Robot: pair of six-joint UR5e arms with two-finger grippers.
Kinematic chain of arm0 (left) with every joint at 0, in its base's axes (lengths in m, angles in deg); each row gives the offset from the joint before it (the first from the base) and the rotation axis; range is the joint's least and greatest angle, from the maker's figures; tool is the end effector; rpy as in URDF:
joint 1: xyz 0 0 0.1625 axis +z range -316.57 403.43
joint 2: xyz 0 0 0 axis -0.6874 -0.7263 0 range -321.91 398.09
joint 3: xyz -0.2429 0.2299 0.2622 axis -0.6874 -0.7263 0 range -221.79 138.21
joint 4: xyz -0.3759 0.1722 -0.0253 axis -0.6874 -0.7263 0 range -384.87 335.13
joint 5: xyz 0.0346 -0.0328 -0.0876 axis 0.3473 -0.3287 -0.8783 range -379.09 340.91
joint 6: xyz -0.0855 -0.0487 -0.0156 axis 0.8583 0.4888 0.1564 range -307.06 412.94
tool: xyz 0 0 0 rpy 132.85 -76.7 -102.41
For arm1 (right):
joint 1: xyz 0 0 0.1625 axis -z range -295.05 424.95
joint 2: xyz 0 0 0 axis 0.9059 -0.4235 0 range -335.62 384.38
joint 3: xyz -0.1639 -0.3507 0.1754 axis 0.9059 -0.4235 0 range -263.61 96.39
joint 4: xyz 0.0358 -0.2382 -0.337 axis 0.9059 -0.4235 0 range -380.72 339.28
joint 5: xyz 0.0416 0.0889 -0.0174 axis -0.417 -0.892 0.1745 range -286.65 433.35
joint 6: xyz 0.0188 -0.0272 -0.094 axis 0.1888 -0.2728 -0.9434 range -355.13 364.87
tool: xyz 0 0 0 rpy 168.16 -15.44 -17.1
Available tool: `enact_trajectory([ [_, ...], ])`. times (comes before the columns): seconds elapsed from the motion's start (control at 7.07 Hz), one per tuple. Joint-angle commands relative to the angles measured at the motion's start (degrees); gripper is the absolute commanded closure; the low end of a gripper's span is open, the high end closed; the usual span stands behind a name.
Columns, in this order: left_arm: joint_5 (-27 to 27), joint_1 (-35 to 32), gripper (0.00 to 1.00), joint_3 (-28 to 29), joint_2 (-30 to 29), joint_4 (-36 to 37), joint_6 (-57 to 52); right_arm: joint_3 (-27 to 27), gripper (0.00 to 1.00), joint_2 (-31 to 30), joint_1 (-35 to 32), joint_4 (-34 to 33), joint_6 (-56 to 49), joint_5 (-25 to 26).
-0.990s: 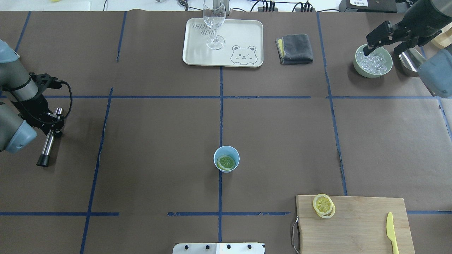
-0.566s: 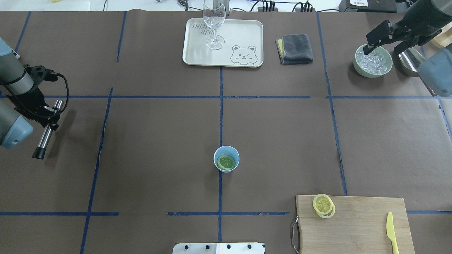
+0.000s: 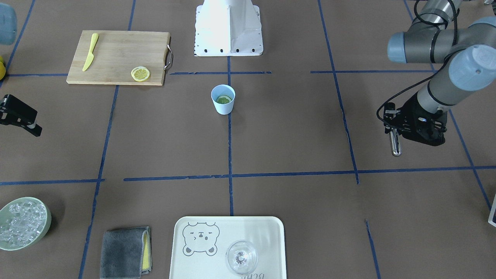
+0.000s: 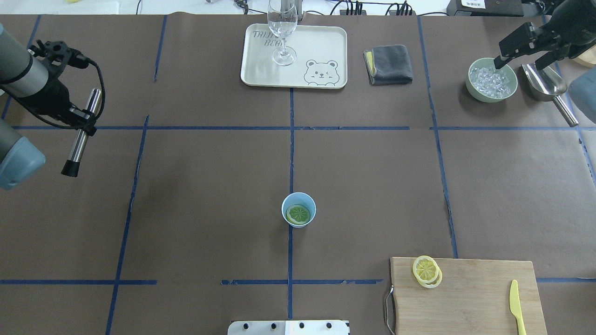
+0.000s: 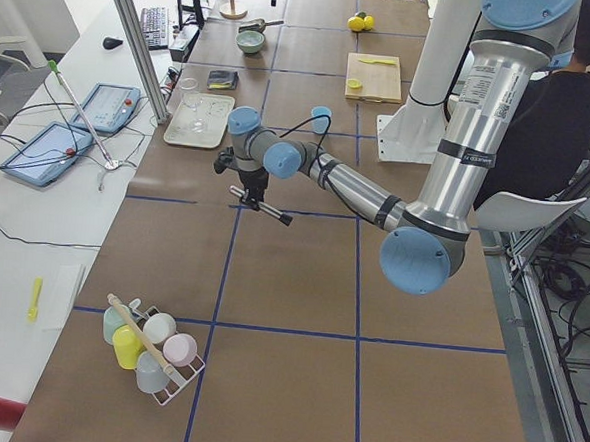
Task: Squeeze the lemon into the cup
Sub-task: 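Grasp the metal muddler upright with the left gripper and lift it, then carry the muddler over the blue cup with the left gripper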
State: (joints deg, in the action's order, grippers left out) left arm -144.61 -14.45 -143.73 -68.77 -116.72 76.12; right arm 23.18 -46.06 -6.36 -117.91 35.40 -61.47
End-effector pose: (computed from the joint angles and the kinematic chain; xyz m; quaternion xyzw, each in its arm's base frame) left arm 0.2520 -0.5433 0.3991 0.0865 0.3773 0.1520 0.9094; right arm -0.1260 -0.5693 0.3436 0.0579 -0.4324 -0.0032 0.8998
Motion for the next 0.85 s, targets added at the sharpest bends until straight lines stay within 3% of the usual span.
enact_trajectory([
  [0.0,9.28,4.32,1.0,-3.43,-6.23,-5.66,13.23,0.96,0.0,-4.78,-2.86,0.07,-2.3,-0.27],
  [0.14,12.2,7.66,1.0,-3.96,-6.25,-12.49,19.57,0.97,0.0,-7.41,-4.87,0.07,-6.84,-0.01],
  [0.42,26.23,15.39,1.0,-6.15,-4.77,-27.1,27.67,0.71,0.0,-13.99,-9.09,-0.02,-15.99,0.61],
  [0.57,30.03,17.69,1.0,-6.95,-4.76,-31.24,29.72,0.62,0.0,-18.03,-11.72,0.16,-23.16,0.78],
  [0.71,30.16,18.5,1.0,-7.65,-6.24,-31.81,29.39,0.53,0.0,-20.51,-14.44,0.16,-26.89,0.87],
])
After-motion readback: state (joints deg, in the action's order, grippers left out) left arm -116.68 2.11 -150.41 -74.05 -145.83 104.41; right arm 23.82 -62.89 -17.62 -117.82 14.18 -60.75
